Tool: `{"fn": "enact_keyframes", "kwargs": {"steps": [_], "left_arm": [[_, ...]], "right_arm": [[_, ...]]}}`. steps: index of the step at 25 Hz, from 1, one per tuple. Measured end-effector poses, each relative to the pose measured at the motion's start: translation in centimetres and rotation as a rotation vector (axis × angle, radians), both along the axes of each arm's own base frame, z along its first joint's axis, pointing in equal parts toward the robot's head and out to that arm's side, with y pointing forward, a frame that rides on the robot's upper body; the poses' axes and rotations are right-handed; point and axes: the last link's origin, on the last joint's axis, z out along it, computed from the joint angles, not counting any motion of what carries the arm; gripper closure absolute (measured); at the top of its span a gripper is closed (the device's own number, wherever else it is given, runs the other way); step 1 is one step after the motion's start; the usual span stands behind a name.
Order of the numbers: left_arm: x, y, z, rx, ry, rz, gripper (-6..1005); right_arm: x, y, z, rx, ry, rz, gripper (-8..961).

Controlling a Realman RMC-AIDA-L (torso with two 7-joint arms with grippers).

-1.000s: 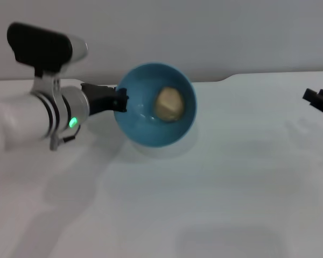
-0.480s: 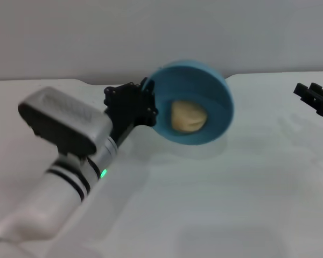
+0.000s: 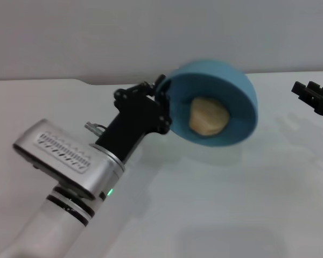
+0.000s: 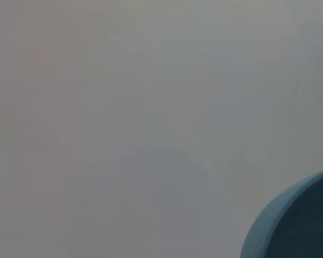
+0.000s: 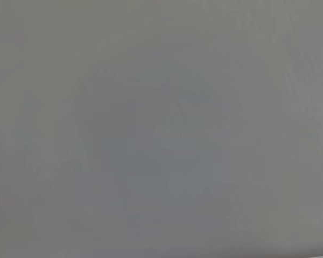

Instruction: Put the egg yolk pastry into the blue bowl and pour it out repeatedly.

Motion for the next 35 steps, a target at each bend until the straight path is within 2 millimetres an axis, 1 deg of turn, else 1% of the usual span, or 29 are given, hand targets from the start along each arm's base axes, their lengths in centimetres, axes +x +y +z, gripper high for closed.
{"fn": "enact_keyframes", "kwargs": {"steps": [3,8,11,18,22,33,35], "left_arm": [[-0.1,0.0,1.0,0.060,-0.069,0.028,1000],[-0.5,0.2,2.0,0.120,-0.117,0.056,1000],[-0.3,0.0,2.2,0.136,-0.133,0.040,1000],[-0.2,-0.7,2.8,0.181,-0.206,0.041,1001],[0.5,-1.4,3.1,0.193,-0.241,-0.005,1001],[0.5,0.6,2.2,0.130,-0.191,0.015,1000],[0.6,0.9,2.1,0.122,-0.183,0.015,1000]], "right_arm": [[0.1,-0.1,0.2,0.013,0.017,-0.007,530],[0.4,-0.4,0.5,0.032,0.039,-0.022,530],[0.8,-0.6,0.7,0.041,0.042,-0.033,530],[0.8,-0.8,0.9,0.053,0.060,-0.033,531],[0.8,-0.8,1.0,0.057,0.062,-0.031,523],[0.4,-0.4,0.9,0.055,0.063,-0.021,502],[0.1,-0.4,0.7,0.046,0.069,-0.007,498]]}}
